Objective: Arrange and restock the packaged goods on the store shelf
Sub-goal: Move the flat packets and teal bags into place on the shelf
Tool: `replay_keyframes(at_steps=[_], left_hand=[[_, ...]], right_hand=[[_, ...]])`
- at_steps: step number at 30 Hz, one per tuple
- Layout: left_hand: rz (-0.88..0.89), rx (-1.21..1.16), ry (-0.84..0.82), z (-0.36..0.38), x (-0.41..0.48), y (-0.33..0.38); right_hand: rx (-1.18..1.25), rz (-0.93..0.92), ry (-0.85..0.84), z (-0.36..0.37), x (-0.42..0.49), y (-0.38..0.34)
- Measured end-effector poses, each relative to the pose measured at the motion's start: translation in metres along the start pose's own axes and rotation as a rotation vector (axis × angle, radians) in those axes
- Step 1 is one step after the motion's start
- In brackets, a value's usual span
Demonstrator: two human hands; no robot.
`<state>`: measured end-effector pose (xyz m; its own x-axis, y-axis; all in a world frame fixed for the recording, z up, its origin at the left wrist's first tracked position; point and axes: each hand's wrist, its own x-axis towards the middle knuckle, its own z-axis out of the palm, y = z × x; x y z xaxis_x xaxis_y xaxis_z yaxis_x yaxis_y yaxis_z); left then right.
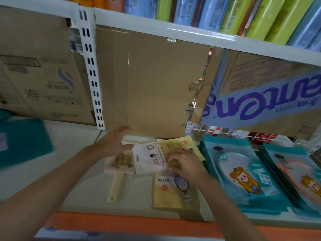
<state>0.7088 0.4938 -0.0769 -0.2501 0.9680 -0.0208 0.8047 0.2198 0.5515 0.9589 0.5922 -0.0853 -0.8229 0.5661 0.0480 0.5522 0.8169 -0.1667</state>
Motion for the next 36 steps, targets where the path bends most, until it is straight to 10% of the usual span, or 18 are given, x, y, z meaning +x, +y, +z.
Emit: replay_keyframes(at_steps=[19,36], left_hand=[[0.049,-0.276,-0.132,-0.039,-0.007,0.023],[0.113,-0.502,0.204,-0.05,0.018,0.091]], right_hand=[[0.113,0.086,0.617,-0.059,0.031,0.01],[0.69,0.085,0.433,-0.091,0.013,0.014]])
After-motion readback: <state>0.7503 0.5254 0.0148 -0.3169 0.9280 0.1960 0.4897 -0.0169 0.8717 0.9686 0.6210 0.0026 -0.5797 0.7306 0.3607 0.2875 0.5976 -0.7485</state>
